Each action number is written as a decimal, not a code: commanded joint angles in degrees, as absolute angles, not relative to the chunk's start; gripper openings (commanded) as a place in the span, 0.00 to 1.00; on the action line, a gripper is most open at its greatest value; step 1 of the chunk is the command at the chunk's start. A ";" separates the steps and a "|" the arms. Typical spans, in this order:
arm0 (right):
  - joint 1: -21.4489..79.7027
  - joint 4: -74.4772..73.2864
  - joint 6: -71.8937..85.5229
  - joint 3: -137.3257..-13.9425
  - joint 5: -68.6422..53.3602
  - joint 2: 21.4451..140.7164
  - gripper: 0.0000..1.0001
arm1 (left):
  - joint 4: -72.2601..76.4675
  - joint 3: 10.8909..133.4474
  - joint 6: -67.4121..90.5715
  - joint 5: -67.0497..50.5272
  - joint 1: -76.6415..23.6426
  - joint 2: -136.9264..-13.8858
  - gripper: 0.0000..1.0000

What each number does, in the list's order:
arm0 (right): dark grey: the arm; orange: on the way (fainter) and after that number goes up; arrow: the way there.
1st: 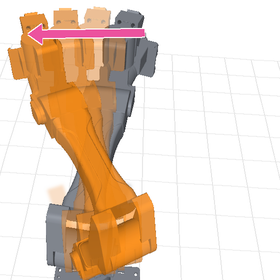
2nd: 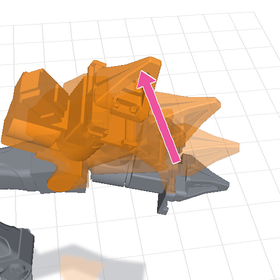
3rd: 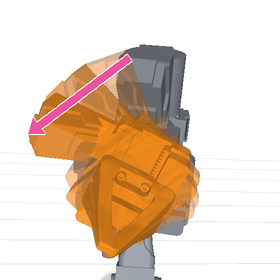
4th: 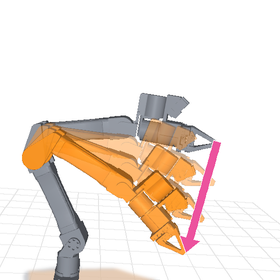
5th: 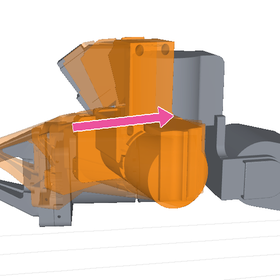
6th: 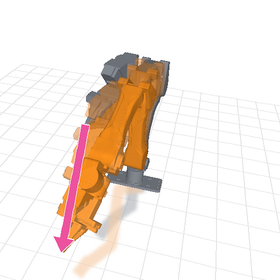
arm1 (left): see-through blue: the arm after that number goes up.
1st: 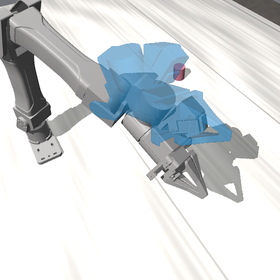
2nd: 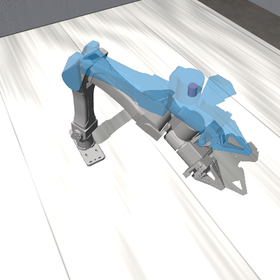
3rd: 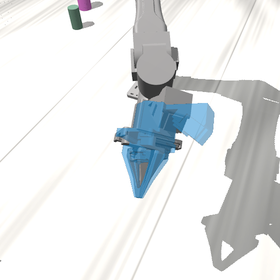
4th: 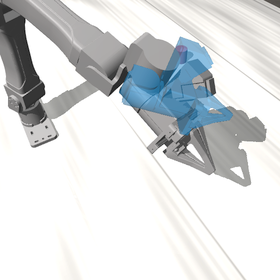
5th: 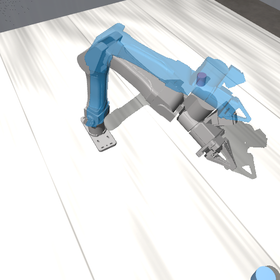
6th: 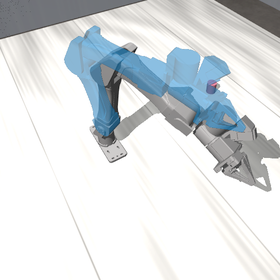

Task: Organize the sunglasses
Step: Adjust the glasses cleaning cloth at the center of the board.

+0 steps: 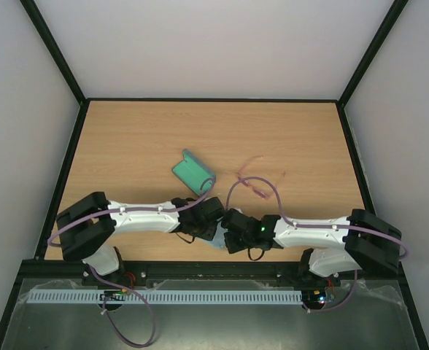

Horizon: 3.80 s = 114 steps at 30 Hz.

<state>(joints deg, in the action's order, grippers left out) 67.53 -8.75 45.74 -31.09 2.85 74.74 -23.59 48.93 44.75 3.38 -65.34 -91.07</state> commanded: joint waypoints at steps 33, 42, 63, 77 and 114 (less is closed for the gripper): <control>67.94 -9.44 46.25 -31.22 3.87 73.92 0.01 | -23.88 50.01 44.82 5.05 -69.41 -96.16 0.23; 67.94 -9.84 45.84 -32.24 4.05 74.39 0.01 | -24.18 50.45 44.57 5.40 -70.13 -97.91 0.22; 67.95 -5.30 47.07 -31.42 3.64 75.12 0.10 | -22.89 50.68 44.80 5.51 -71.56 -101.48 0.06; 67.94 -5.46 51.67 -26.70 8.46 60.23 0.42 | -23.01 48.14 46.87 7.11 -71.52 -92.63 0.02; 55.59 -15.38 37.39 -44.94 6.57 89.62 0.31 | -22.68 40.64 45.31 1.51 -55.99 -86.62 0.36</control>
<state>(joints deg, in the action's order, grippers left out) 55.72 -13.08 37.89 -45.67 7.05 88.01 -22.90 41.06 46.35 1.52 -55.70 -84.51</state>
